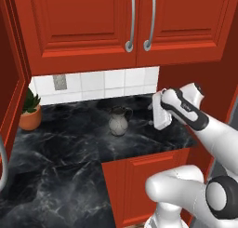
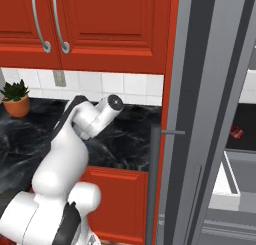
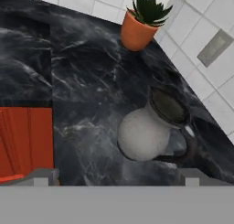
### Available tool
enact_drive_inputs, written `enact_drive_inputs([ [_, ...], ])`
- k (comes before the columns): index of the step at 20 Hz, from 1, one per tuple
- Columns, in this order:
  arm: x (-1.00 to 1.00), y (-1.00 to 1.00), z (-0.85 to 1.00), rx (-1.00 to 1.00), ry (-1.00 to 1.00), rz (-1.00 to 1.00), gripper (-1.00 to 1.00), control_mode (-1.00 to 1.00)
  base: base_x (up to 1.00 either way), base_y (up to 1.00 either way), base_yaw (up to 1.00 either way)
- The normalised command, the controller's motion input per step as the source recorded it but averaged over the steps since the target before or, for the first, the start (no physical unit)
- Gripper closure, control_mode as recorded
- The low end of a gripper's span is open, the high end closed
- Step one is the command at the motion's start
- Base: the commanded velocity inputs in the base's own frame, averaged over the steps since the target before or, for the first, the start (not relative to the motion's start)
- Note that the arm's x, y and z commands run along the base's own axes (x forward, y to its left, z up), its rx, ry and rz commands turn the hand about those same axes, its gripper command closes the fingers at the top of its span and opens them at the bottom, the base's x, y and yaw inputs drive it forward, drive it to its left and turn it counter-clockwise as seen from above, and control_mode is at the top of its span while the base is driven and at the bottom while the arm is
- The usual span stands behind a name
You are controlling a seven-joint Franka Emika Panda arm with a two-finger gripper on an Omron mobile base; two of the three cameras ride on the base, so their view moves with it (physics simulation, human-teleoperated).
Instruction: Move the steak and sausage from the top shelf to the second highest shelf to make space. Then, place the pitcher from the counter on the cleared top shelf.
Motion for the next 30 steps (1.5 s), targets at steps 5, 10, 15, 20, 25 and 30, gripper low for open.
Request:
enact_drive_inputs([
  [5, 0.37, 0.11, -0.2, -0.02, 0.0, 0.15, -1.0, -1.0, 0.0, 0.0, 0.0],
  [10, 0.35, 0.27, -0.06, -0.05, 0.0, 0.1, -1.0, -1.0, 0.0, 0.0, 0.0],
  [15, 0.23, 0.18, -0.11, -0.05, 0.0, 0.11, -1.0, -1.0, 0.0, 0.0, 0.0],
  [20, 0.19, 0.06, -0.12, 0.0, 0.0, 0.11, -1.0, -1.0, 0.0, 0.0, 0.0],
  [25, 0.35, 0.0, -0.2, 0.0, 0.0, 0.05, -1.0, -1.0, 0.0, 0.0, 0.0],
  [30, 0.43, 0.0, -0.35, 0.0, 0.0, 0.02, -1.0, -1.0, 0.0, 0.0, 0.0],
])
